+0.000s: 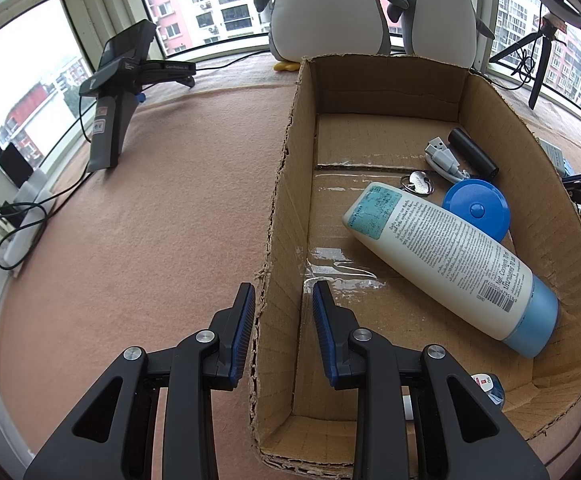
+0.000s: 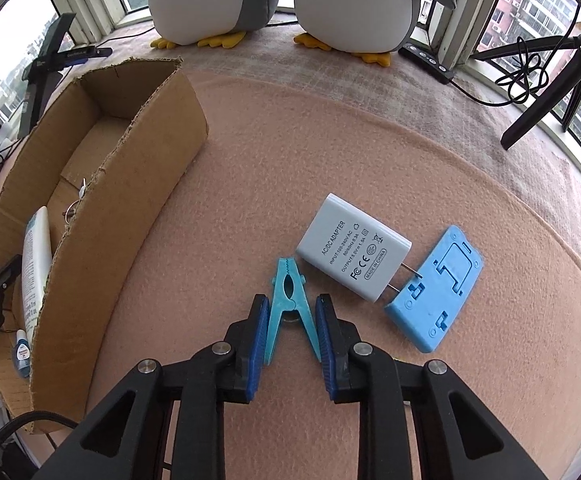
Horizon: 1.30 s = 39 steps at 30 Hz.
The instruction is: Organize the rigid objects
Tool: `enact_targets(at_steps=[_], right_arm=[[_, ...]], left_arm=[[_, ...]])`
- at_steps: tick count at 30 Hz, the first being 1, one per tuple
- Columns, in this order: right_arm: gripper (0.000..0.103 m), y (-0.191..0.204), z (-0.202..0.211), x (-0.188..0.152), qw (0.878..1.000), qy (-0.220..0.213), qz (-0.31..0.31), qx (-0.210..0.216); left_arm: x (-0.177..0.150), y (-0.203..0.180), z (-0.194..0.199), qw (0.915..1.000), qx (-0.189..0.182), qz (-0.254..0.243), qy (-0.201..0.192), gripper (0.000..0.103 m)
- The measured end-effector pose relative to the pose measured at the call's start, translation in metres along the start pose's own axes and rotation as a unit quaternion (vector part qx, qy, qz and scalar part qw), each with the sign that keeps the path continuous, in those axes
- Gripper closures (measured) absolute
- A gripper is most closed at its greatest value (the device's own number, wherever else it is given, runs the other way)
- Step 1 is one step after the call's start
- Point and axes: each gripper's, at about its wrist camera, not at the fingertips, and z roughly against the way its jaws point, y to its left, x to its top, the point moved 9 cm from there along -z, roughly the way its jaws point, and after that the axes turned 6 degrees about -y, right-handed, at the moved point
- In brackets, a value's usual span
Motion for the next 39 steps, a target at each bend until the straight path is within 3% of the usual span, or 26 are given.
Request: enact_targets(at_steps=[6, 7, 8, 9, 15, 21, 22, 25, 39], right_arm=[[0.082, 0.007, 0.02, 0.002, 1.0, -0.023, -0.01, 0.01], [0.085, 0.01, 0.026, 0.005, 0.999, -0.03, -0.012, 0.013], [0.101, 0.013, 0.032, 0.008, 0.999, -0.035, -0.014, 0.017], [0.102, 0.017, 0.037, 0.012, 0.999, -0.042, -0.017, 0.023], [0.102, 0.04, 0.059, 0.038, 0.997, -0.077, 0.005, 0.019], [0.102, 0.036, 0.045, 0.026, 0.999, -0.046, -0.004, 0.024], [0.097, 0.033, 0.042, 0.021, 0.999, -0.039, -0.007, 0.021], [0.07, 0.028, 0.033, 0.005, 1.0, -0.016, -0.005, 0.016], [0.069, 0.02, 0.01, -0.028, 0.999, 0.052, 0.008, 0.008]], left_arm=[[0.0, 0.0, 0.0, 1.0, 0.0, 0.0, 0.0, 0.076], [0.0, 0.0, 0.0, 1.0, 0.0, 0.0, 0.0, 0.076], [0.0, 0.0, 0.0, 1.0, 0.0, 0.0, 0.0, 0.076], [0.0, 0.0, 0.0, 1.0, 0.0, 0.0, 0.0, 0.076], [0.0, -0.001, 0.0, 1.0, -0.002, 0.002, -0.001, 0.076], [0.0, -0.002, 0.0, 1.0, -0.002, 0.002, -0.001, 0.076], [0.0, -0.001, 0.0, 1.0, -0.002, 0.002, -0.001, 0.076], [0.0, -0.001, 0.0, 1.0, -0.002, 0.002, -0.001, 0.076], [0.0, -0.002, 0.0, 1.0, -0.002, 0.002, -0.001, 0.076]])
